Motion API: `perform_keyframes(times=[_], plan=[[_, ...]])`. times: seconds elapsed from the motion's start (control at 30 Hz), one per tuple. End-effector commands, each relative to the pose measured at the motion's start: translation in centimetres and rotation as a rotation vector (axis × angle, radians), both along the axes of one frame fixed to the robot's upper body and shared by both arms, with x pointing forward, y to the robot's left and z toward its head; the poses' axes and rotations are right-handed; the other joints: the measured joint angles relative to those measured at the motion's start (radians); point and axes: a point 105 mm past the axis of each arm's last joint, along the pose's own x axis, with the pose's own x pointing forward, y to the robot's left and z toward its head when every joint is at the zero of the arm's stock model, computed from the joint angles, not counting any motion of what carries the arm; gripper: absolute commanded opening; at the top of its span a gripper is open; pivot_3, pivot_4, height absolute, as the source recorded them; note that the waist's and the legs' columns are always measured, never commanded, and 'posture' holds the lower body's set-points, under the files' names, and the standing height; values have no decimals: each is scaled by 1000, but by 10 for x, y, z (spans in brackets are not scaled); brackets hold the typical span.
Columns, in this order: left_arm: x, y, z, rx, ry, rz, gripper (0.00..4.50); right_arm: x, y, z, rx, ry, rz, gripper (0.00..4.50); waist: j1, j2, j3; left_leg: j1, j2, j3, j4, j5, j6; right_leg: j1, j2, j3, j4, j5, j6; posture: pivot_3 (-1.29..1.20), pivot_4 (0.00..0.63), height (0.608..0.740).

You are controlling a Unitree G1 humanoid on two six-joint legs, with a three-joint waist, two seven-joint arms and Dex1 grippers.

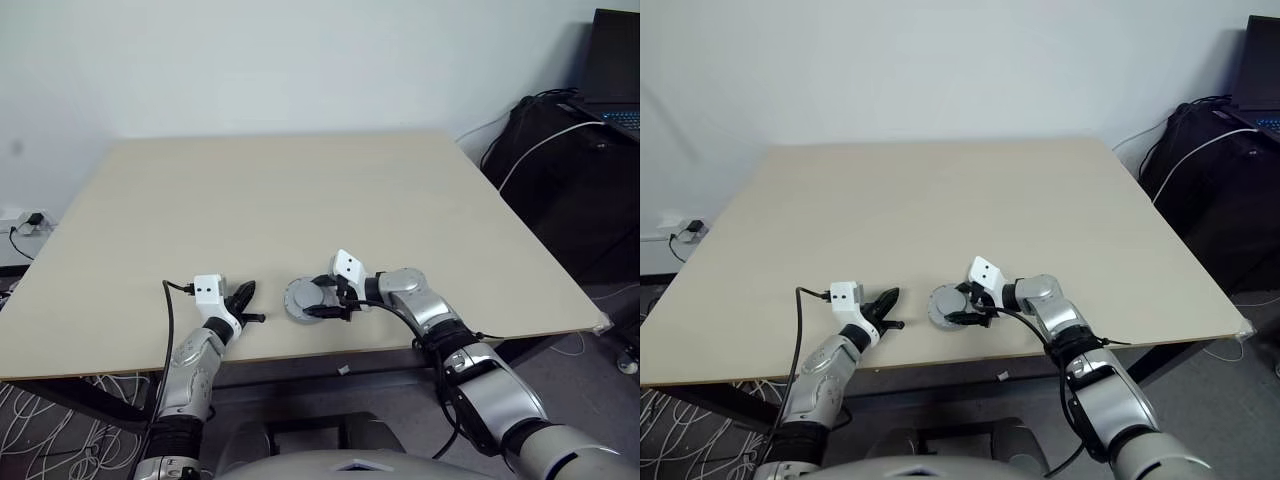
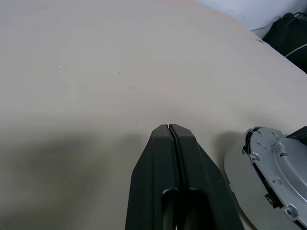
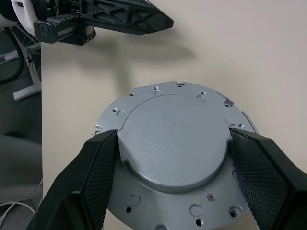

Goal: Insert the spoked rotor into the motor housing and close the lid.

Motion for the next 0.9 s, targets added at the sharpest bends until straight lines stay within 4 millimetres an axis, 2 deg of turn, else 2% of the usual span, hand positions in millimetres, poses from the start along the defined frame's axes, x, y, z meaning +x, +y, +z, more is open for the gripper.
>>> perform_keyframes(times=[0.03,0.5,0.73,0.9], plan=[[6,-3,16,-11,-60,-14,0,2,-1,7,28,-13,-11,3343,1,0,0,0,0,0,0,0,0,0,0,0,0,0,0,0,0,740],[5,-7,17,-16,-62,-35,0,-2,-2,20,133,-73,-122,3343,3,0,1,-2,0,0,-3,-1,-1,-1,0,0,-1,-1,-1,0,0,740],[0,-15,22,-4,-85,-147,0,3,2,20,134,-94,-163,3343,1,0,1,-2,0,0,-3,-1,-1,-2,0,0,-1,-1,-2,0,0,740],[-5,-7,18,29,-66,-187,0,6,6,18,117,-90,-188,3343,-1,0,1,-2,0,0,-4,-1,-1,-3,0,0,-1,-2,-2,0,0,740]])
